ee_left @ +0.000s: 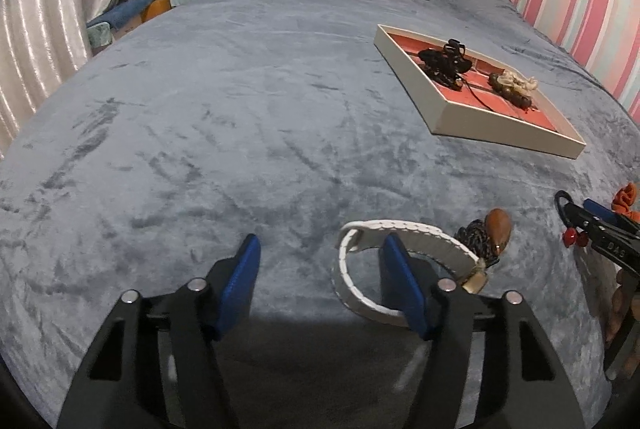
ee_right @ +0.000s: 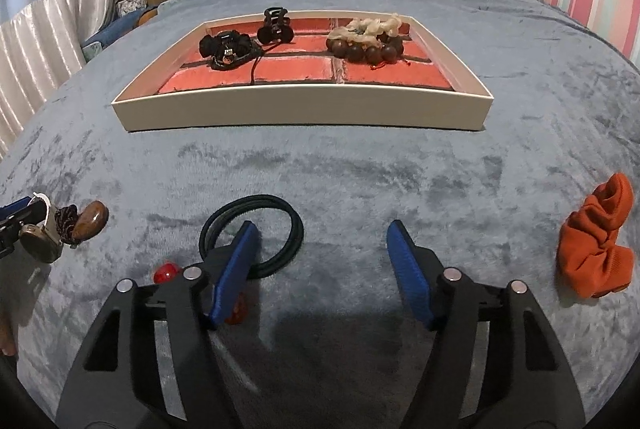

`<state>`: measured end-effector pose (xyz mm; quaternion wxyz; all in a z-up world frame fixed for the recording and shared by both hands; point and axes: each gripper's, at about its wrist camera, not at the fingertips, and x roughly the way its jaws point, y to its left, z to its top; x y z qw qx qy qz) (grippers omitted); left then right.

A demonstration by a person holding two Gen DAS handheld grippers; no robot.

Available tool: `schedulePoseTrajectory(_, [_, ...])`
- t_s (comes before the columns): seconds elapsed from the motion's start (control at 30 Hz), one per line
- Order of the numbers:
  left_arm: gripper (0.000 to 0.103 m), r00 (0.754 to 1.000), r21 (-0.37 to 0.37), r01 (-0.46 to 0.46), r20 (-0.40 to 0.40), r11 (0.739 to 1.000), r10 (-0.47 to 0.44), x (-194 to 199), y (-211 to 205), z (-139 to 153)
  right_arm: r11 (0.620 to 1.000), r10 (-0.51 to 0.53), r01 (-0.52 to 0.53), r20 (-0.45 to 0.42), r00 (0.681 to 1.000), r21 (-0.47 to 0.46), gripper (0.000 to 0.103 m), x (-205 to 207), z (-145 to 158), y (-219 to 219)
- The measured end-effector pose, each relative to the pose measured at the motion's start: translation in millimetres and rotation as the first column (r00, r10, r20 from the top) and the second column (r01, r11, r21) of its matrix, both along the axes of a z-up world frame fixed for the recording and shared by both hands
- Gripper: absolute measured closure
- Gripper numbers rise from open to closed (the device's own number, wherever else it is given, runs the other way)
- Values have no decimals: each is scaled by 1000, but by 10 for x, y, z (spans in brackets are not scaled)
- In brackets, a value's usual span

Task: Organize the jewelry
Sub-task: 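Grasp the white-strap watch with the left gripper while the right grasps the red-ball hair tie, then carry the watch and hair tie into the tray and release them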

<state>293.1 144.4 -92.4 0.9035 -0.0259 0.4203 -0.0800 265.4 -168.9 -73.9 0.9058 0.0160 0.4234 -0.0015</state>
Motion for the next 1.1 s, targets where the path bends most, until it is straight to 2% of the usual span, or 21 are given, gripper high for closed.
schedulePoseTrajectory(0.17, [57, 1000, -18, 25, -2, 1000, -25, 15, -23, -3, 1000, 9, -9, 0, 1000, 7, 54, 11, 1, 27])
schedulePoseTrajectory(0.3, [65, 999, -16, 40, 2, 999, -40, 20, -60, 6, 1000, 4, -4, -2, 1000, 21, 64, 25, 4, 22])
schedulePoseTrajectory(0.37, [78, 998, -24, 58, 0, 998, -58, 19, -81, 5, 1000, 8, -8, -3, 1000, 24, 73, 35, 3, 20])
schedulePoseTrajectory(0.5, [82, 998, -14, 61, 3, 998, -61, 6, -113, 8, 1000, 22, -22, -2, 1000, 17, 84, 44, 8, 50])
schedulePoseTrajectory(0.57, [83, 998, -11, 58, 4, 998, -58, -1, -117, 6, 999, 33, -33, 0, 999, 14, 94, 43, 12, 72])
schedulePoseTrajectory(0.8, [90, 999, 12, 43, 33, 999, -44, -48, -144, 42, 998, 35, -36, 20, 999, 46, 97, 8, 46, 27])
schedulePoseTrajectory(1.1, [91, 993, -1, 29, 118, 1000, -29, -163, -199, 241, 996, 56, -60, 69, 996, 64, 97, -71, 152, -21])
